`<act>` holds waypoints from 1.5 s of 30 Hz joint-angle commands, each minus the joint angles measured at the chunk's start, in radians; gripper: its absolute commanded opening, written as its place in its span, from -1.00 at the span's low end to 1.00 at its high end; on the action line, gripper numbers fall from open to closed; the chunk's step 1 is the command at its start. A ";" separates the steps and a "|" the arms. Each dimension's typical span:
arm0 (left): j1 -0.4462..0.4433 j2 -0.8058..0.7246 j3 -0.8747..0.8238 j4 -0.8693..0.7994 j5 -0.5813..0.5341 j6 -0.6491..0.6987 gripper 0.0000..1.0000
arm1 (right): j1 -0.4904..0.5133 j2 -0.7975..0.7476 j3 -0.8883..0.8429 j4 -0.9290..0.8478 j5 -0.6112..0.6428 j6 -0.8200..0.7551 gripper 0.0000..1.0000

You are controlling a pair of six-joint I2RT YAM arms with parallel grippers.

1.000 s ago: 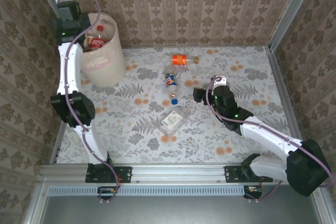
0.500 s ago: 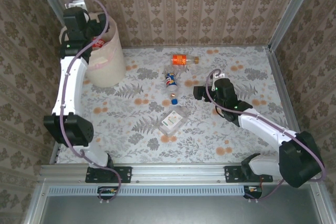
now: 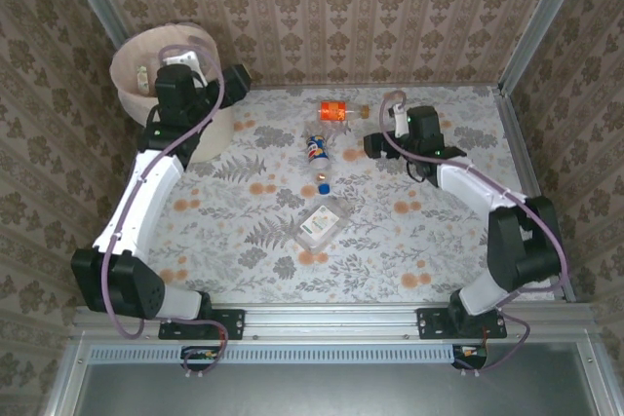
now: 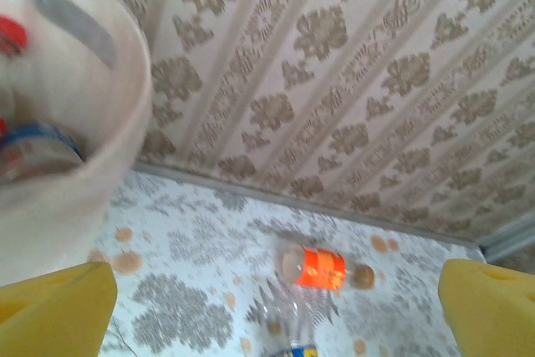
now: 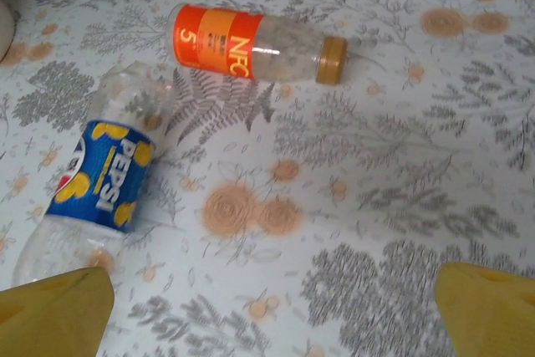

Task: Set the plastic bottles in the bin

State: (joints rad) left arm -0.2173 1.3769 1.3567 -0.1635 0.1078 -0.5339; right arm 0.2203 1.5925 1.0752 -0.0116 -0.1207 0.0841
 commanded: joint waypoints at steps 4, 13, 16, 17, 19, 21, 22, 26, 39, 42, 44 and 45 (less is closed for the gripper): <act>0.004 -0.099 -0.074 -0.021 -0.025 -0.046 1.00 | -0.044 0.205 0.230 -0.126 -0.213 -0.208 1.00; 0.008 -0.153 -0.190 -0.073 -0.082 -0.075 1.00 | -0.045 0.542 0.644 -0.271 -0.281 -0.446 1.00; 0.013 -0.148 -0.192 -0.095 -0.092 -0.073 1.00 | -0.044 0.682 0.848 -0.394 -0.279 -0.482 1.00; 0.015 -0.149 -0.194 -0.095 -0.093 -0.074 1.00 | -0.044 0.733 0.931 -0.442 -0.277 -0.486 1.00; 0.018 -0.149 -0.194 -0.097 -0.095 -0.066 1.00 | -0.042 0.820 1.066 -0.501 -0.275 -0.483 1.00; 0.022 -0.145 -0.193 -0.104 -0.105 -0.057 1.00 | -0.038 0.907 1.207 -0.567 -0.266 -0.483 1.00; 0.025 -0.142 -0.193 -0.108 -0.108 -0.055 1.00 | -0.034 0.948 1.269 -0.591 -0.260 -0.483 1.00; 0.043 -0.124 -0.199 -0.112 -0.108 -0.056 1.00 | -0.016 1.096 1.512 -0.676 -0.249 -0.474 1.00; 0.084 -0.046 -0.181 -0.124 -0.069 -0.046 1.00 | 0.001 1.193 1.619 -0.730 -0.216 -0.595 0.92; 0.086 -0.032 -0.175 -0.121 -0.064 -0.044 1.00 | 0.008 1.201 1.618 -0.727 -0.169 -0.629 0.86; 0.087 -0.022 -0.169 -0.119 -0.053 -0.041 1.00 | 0.011 1.209 1.620 -0.720 -0.143 -0.665 0.81; 0.087 -0.017 -0.167 -0.123 -0.049 -0.039 1.00 | 0.014 1.215 1.620 -0.711 -0.124 -0.676 0.79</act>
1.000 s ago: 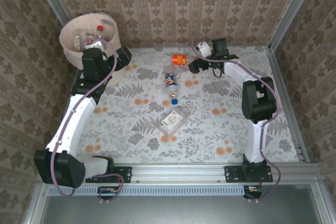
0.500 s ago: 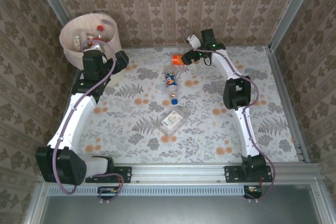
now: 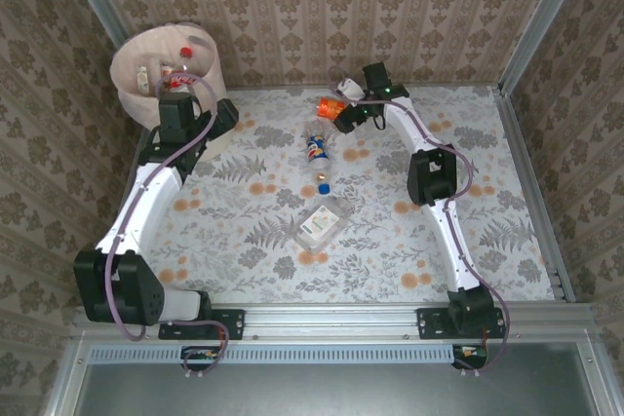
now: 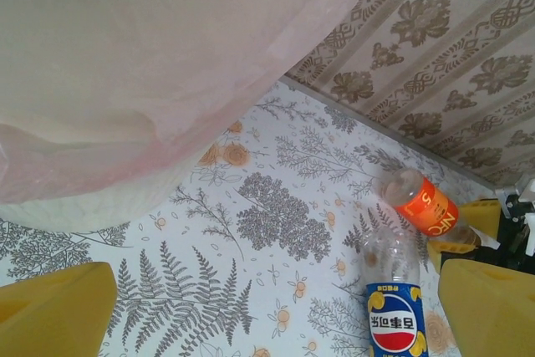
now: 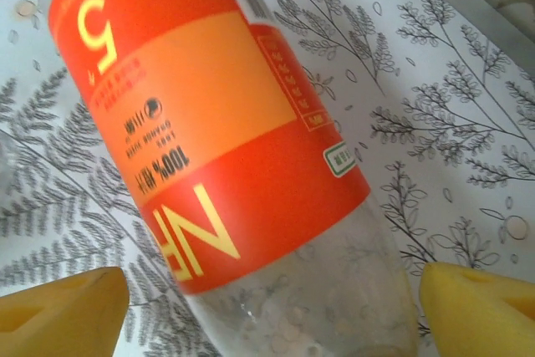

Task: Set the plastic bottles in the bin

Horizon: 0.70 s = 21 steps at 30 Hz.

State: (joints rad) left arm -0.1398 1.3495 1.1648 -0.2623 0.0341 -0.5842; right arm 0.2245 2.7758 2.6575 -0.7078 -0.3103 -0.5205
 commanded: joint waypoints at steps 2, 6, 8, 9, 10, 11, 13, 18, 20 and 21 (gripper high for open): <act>0.010 0.021 0.033 -0.030 0.027 0.017 1.00 | 0.015 0.042 0.040 -0.001 0.098 -0.094 0.73; 0.011 0.039 0.045 -0.031 0.028 0.018 1.00 | 0.040 0.067 0.041 0.019 0.164 -0.171 0.67; 0.011 0.050 0.052 -0.032 0.036 0.015 1.00 | 0.047 0.073 0.045 0.026 0.176 -0.185 0.61; 0.010 0.055 0.054 -0.032 0.042 0.014 1.00 | 0.047 0.076 0.050 0.027 0.178 -0.181 0.54; 0.010 0.061 0.056 -0.033 0.046 0.011 1.00 | 0.046 0.077 0.055 0.027 0.177 -0.169 0.45; 0.010 0.066 0.058 -0.034 0.049 0.009 1.00 | 0.043 0.076 0.062 0.023 0.168 -0.153 0.33; 0.009 0.074 0.062 -0.032 0.054 0.005 1.00 | 0.035 0.067 0.070 0.013 0.147 -0.125 0.15; 0.007 0.094 0.069 -0.026 0.070 0.002 1.00 | 0.025 0.020 0.067 0.002 0.123 -0.080 -0.11; 0.003 0.103 0.075 -0.025 0.080 0.003 1.00 | 0.018 -0.006 0.064 -0.006 0.100 -0.057 -0.18; 0.002 0.107 0.079 -0.022 0.091 0.004 1.00 | 0.014 -0.022 0.061 -0.013 0.093 -0.044 -0.19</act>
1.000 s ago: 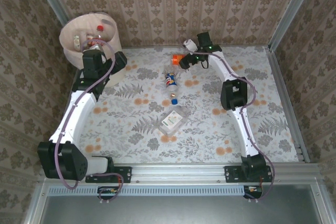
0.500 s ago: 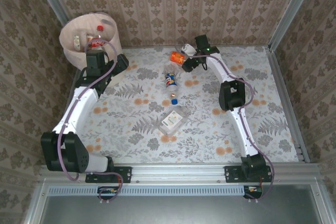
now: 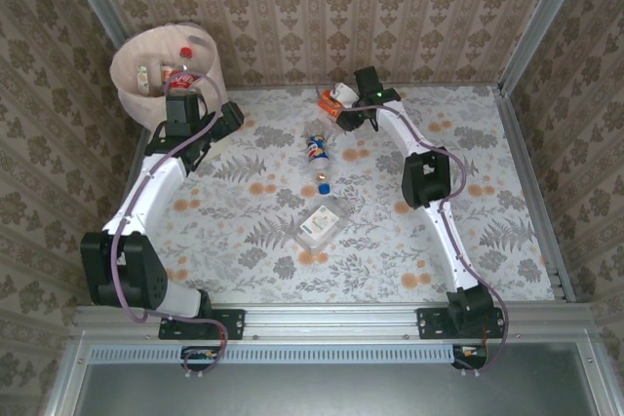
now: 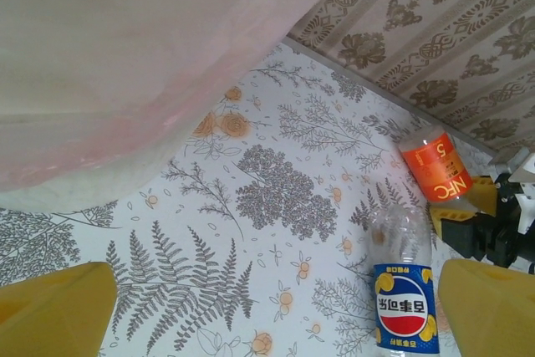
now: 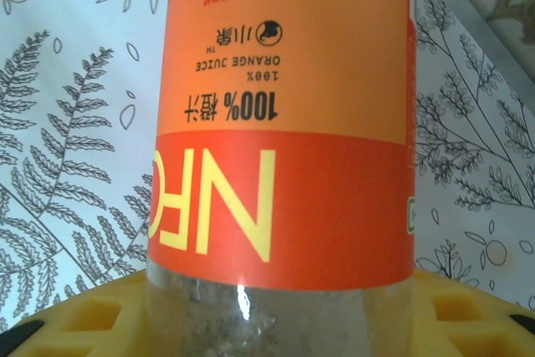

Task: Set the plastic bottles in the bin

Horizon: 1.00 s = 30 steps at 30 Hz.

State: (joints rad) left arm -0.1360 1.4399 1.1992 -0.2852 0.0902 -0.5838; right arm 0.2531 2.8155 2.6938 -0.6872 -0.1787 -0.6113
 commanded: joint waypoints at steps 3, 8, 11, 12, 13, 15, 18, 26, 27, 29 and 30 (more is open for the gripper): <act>-0.017 0.026 0.042 0.032 0.063 0.011 1.00 | -0.021 -0.129 -0.020 -0.062 -0.048 0.072 -0.21; -0.043 0.074 0.059 0.081 0.104 0.012 1.00 | -0.022 -0.329 -0.299 0.034 -0.062 0.113 -0.24; -0.060 0.113 0.093 0.100 0.148 0.002 1.00 | -0.022 -0.513 -0.605 0.231 -0.062 0.139 -0.22; -0.070 0.124 0.101 0.112 0.155 0.001 1.00 | -0.021 -0.568 -0.693 0.277 -0.062 0.147 -0.21; -0.080 0.129 0.106 0.120 0.160 0.001 1.00 | -0.022 -0.608 -0.750 0.301 -0.058 0.157 -0.21; -0.100 0.142 0.116 0.137 0.172 0.001 1.00 | -0.022 -0.685 -0.861 0.342 -0.043 0.192 -0.20; -0.125 0.150 0.123 0.164 0.203 0.003 1.00 | -0.020 -0.802 -1.045 0.443 -0.026 0.267 -0.18; -0.199 0.144 0.100 0.279 0.305 -0.001 1.00 | 0.000 -1.111 -1.479 0.732 -0.028 0.587 -0.18; -0.208 0.145 0.094 0.299 0.327 -0.011 1.00 | 0.004 -1.146 -1.522 0.757 -0.038 0.627 -0.17; -0.223 0.148 0.081 0.340 0.369 -0.020 1.00 | 0.015 -1.204 -1.590 0.783 -0.048 0.687 -0.17; -0.232 0.148 0.076 0.352 0.381 -0.024 1.00 | 0.022 -1.235 -1.623 0.792 -0.053 0.702 -0.17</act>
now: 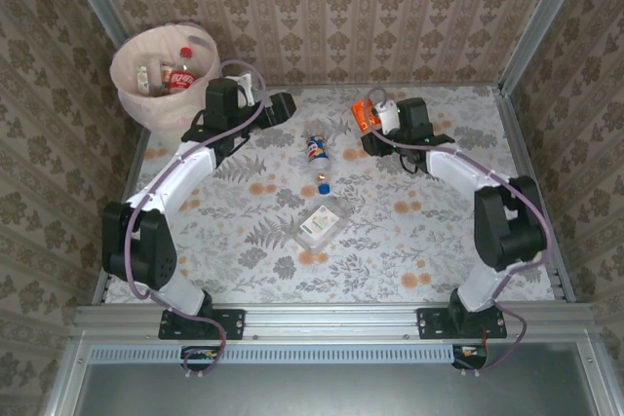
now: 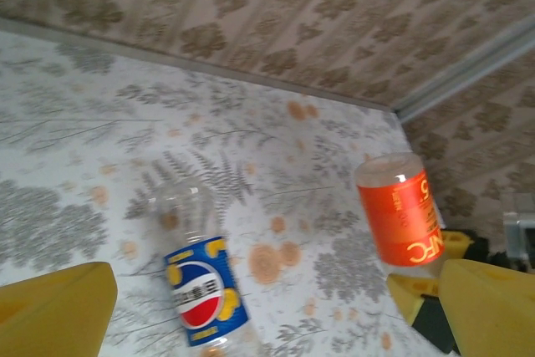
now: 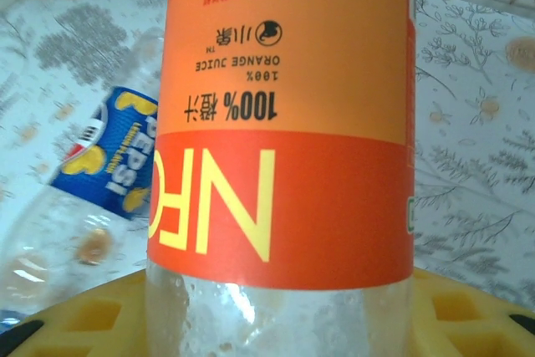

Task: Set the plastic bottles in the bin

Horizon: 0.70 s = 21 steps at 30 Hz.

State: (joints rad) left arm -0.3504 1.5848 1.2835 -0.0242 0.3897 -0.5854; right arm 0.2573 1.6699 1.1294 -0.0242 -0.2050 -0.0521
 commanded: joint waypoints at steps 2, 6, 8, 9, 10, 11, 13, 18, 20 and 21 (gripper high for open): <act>-0.036 0.003 -0.017 0.116 0.104 -0.024 1.00 | 0.032 -0.146 -0.129 0.164 -0.021 0.175 -0.18; -0.070 0.017 -0.030 0.173 0.173 -0.041 1.00 | 0.047 -0.239 -0.230 0.211 -0.052 0.243 -0.23; -0.090 0.030 -0.037 0.222 0.211 -0.061 1.00 | 0.053 -0.271 -0.260 0.213 -0.068 0.258 -0.22; -0.100 0.038 -0.039 0.248 0.223 -0.074 0.99 | 0.057 -0.272 -0.273 0.215 -0.075 0.265 -0.22; -0.099 0.045 -0.039 0.269 0.233 -0.085 0.99 | 0.060 -0.307 -0.286 0.219 -0.078 0.270 -0.22; -0.137 0.057 -0.037 0.285 0.242 -0.093 0.99 | 0.064 -0.325 -0.300 0.230 -0.080 0.280 -0.22; -0.163 0.076 -0.029 0.293 0.242 -0.102 1.00 | 0.070 -0.349 -0.332 0.263 -0.083 0.301 -0.21; -0.224 0.122 0.000 0.294 0.238 -0.089 1.00 | 0.095 -0.379 -0.374 0.313 -0.112 0.301 -0.19; -0.239 0.134 0.009 0.302 0.234 -0.086 1.00 | 0.101 -0.381 -0.373 0.314 -0.116 0.302 -0.19; -0.246 0.140 0.015 0.307 0.237 -0.084 1.00 | 0.102 -0.379 -0.372 0.316 -0.116 0.307 -0.19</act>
State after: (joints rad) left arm -0.5838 1.7168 1.2617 0.2329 0.6056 -0.6624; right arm 0.3508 1.3155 0.7631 0.2356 -0.2905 0.2306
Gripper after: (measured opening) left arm 0.999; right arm 0.531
